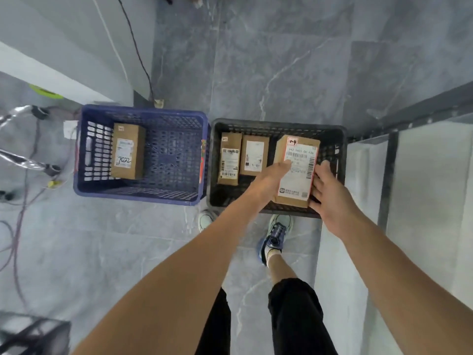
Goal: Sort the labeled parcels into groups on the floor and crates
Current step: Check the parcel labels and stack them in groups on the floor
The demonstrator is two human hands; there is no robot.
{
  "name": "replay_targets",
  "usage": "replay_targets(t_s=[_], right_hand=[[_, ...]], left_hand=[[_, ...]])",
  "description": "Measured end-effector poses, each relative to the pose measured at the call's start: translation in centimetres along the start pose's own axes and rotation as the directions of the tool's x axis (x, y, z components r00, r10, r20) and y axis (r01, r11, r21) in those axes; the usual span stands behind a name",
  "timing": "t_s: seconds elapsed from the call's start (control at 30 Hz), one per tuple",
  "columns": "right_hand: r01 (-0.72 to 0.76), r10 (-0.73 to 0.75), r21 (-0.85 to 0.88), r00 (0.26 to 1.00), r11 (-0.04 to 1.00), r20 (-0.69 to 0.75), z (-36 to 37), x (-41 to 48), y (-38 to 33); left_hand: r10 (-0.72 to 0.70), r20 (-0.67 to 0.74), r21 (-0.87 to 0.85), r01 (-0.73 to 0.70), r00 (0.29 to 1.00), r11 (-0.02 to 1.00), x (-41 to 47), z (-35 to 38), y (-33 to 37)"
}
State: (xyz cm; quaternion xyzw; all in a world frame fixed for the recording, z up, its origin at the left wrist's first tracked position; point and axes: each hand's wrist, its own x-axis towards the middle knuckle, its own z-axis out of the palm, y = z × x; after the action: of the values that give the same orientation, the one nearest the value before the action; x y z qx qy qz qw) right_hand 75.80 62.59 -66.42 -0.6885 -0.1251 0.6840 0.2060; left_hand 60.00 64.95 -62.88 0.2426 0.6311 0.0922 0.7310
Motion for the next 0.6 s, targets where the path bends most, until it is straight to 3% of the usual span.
replay_targets(t_s=[0.17, 0.33, 0.6], right_hand=[[-0.044, 0.041, -0.045, 0.998, 0.998, -0.055, -0.8, 11.1, 1.6], [-0.069, 0.065, -0.057, 0.996, 0.996, -0.068, -1.1, 21.0, 4.7], [-0.070, 0.066, -0.039, 0.994, 0.997, -0.092, -0.4, 29.4, 7.0]], left_hand=[[-0.073, -0.019, 0.000, 0.073, 0.997, 0.997, 11.1, -0.3, -2.7], [-0.119, 0.054, 0.025, 0.117, 0.991, 0.993, 21.3, -1.7, -6.2], [-0.170, 0.021, 0.083, 0.168, 0.985, 0.982, 31.6, -2.6, -8.0]])
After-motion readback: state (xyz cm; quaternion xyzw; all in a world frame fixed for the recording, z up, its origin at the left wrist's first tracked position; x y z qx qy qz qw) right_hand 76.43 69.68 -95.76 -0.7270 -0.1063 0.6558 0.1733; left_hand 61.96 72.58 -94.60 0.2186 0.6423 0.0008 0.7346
